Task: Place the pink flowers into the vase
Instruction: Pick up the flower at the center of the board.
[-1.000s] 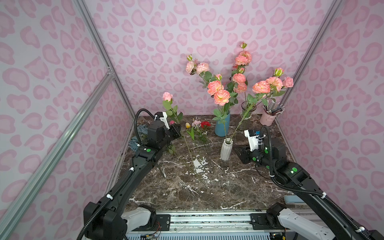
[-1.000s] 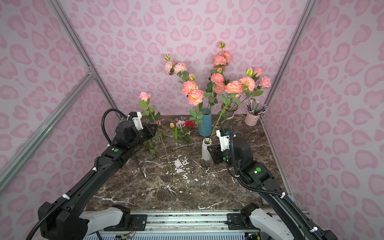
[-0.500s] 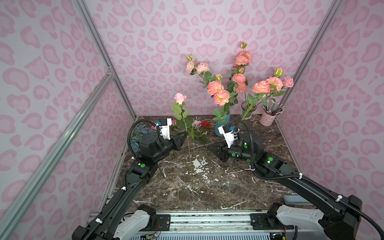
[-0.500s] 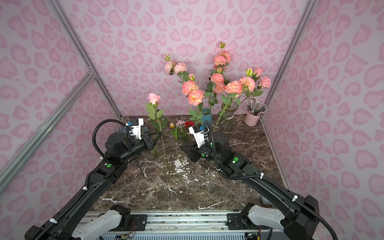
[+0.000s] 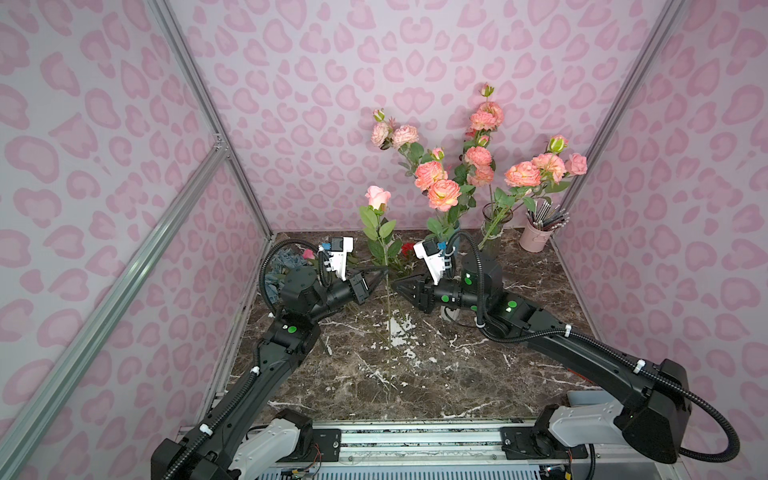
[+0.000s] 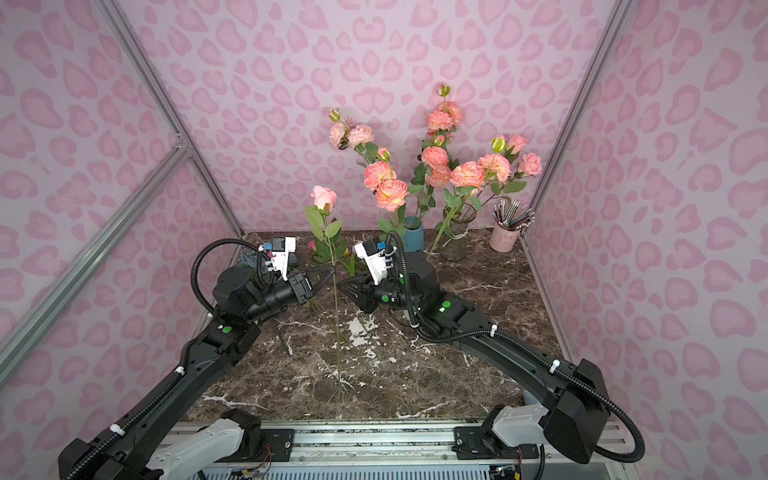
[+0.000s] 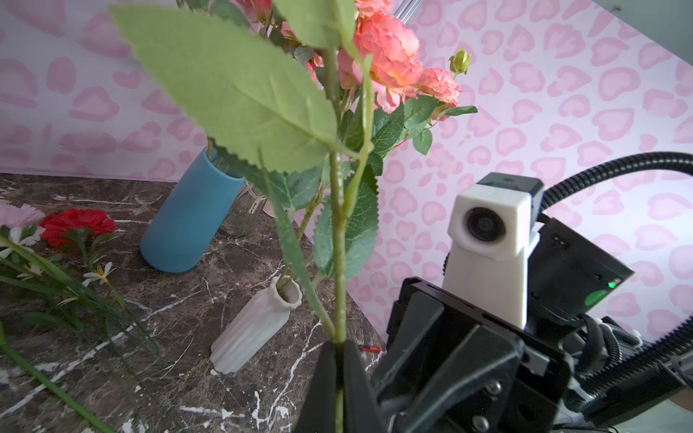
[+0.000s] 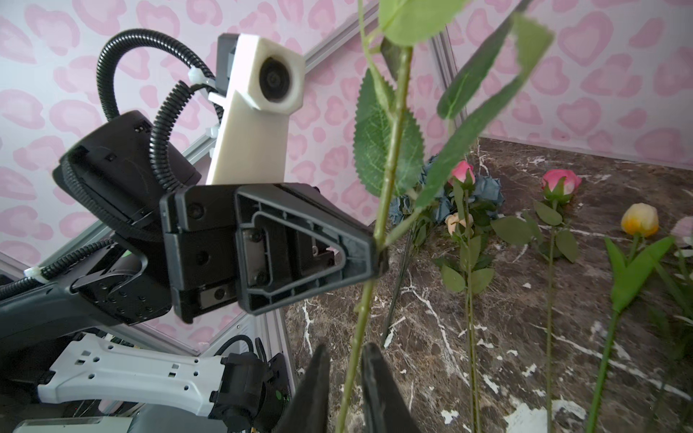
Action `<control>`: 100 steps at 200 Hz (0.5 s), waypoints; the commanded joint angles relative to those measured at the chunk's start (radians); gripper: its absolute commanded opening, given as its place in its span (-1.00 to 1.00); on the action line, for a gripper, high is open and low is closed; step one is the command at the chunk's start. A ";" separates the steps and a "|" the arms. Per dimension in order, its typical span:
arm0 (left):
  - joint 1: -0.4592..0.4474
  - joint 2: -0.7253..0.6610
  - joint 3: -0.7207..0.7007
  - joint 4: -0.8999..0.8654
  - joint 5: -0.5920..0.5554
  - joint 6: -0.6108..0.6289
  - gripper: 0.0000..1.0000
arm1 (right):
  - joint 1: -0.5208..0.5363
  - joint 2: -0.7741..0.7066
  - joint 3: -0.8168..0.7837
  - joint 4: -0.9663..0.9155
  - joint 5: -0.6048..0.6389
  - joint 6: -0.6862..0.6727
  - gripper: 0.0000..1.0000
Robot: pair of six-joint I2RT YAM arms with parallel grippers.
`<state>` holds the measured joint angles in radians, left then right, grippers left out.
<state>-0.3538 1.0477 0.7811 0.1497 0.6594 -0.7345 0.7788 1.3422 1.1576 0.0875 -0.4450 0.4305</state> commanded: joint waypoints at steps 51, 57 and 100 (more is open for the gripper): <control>-0.010 0.001 0.004 0.079 0.043 -0.020 -0.93 | 0.002 0.050 0.041 0.077 -0.035 0.001 -0.62; -0.010 0.002 0.004 0.079 0.044 -0.020 -0.93 | 0.002 0.053 0.042 0.076 -0.035 0.003 -0.64; -0.011 0.008 0.006 0.075 0.048 -0.012 -0.93 | 0.002 0.049 0.041 0.070 -0.013 -0.009 -0.97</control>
<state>-0.3634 1.0519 0.7818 0.1825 0.6884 -0.7494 0.7792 1.3949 1.1839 0.1226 -0.4702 0.4305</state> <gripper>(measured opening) 0.069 0.054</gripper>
